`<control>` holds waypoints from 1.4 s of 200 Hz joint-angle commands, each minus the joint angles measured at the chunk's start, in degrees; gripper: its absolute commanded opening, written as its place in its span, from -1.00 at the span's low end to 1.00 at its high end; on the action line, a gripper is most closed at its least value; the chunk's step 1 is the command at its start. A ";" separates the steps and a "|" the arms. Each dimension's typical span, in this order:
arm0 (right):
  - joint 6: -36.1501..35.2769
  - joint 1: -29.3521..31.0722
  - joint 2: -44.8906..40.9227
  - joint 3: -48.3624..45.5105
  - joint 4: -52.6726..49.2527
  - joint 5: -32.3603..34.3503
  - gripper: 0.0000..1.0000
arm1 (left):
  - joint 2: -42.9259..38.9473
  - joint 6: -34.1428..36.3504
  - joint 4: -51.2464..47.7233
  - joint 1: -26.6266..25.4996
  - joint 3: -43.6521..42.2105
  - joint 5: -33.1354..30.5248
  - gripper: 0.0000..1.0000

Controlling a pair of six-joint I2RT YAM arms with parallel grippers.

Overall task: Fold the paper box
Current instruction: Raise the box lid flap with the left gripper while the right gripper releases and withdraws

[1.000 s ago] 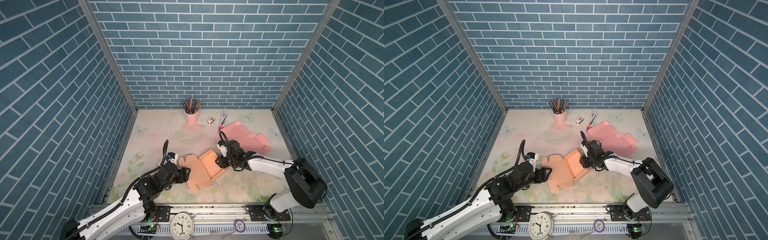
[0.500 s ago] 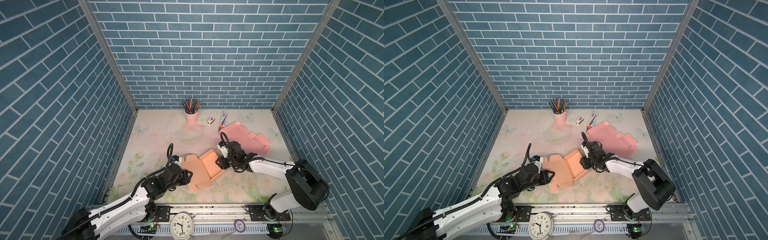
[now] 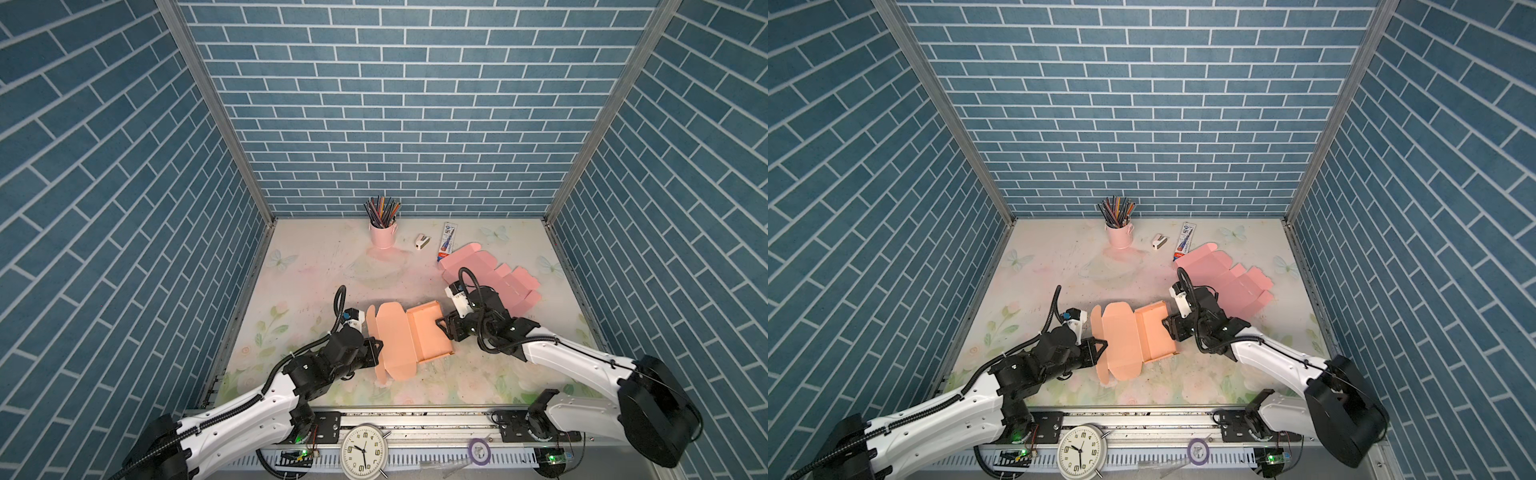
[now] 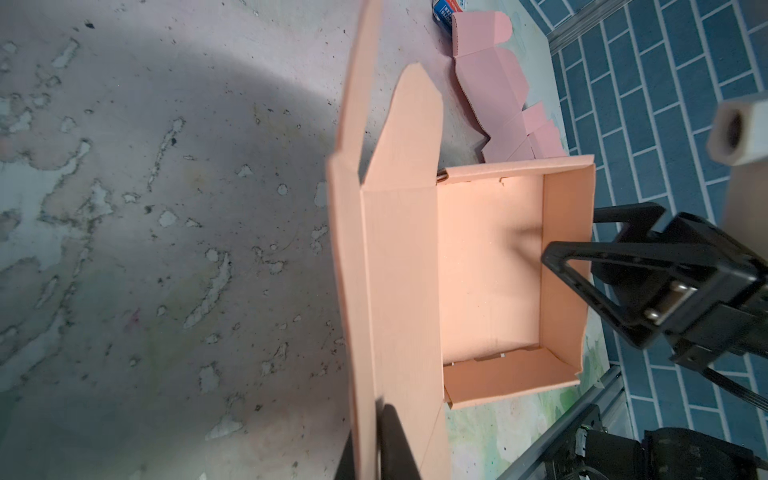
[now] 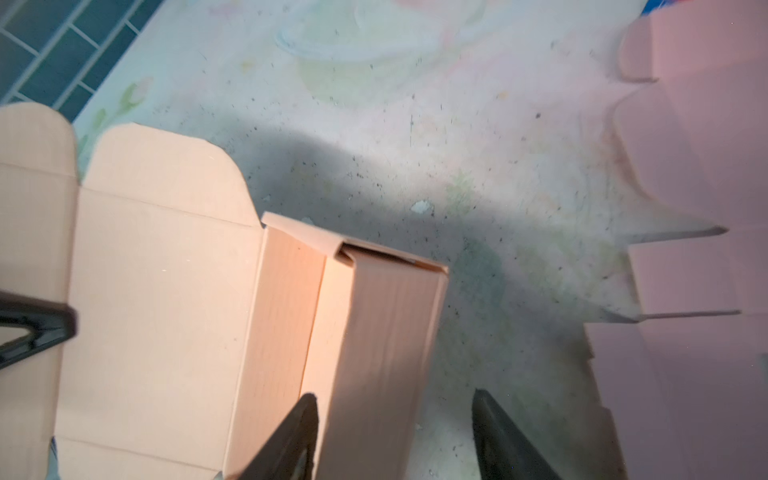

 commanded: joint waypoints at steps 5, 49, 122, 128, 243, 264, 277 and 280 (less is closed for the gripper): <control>-2.81 -0.19 -6.77 -1.52 1.04 2.63 0.26 | 0.70 4.98 -5.89 0.49 4.71 -1.96 -0.85; -6.67 -0.08 -15.24 -4.03 3.49 0.52 0.27 | 3.79 14.28 -13.61 2.56 12.84 -0.62 -0.86; -14.74 -0.02 -12.50 0.76 15.90 -14.18 0.30 | 8.91 34.17 -24.11 2.96 28.49 9.79 -0.85; -15.56 -0.08 -11.14 1.45 17.66 -15.88 0.30 | 9.75 35.16 -25.47 2.94 29.67 9.78 -0.85; -31.83 -4.26 9.18 13.53 18.83 -37.64 0.26 | 15.77 43.35 -35.75 2.88 38.03 11.43 -0.85; -32.80 -4.18 11.36 14.39 17.39 -41.94 0.21 | 16.27 43.88 -36.25 2.86 38.46 10.74 -0.85; -33.12 -4.19 11.93 14.05 16.70 -42.58 0.18 | 16.46 44.23 -36.37 2.89 38.76 10.34 -0.85; -33.20 -4.23 12.02 13.95 16.55 -42.69 0.17 | 16.54 44.25 -36.47 2.85 38.76 10.26 -0.85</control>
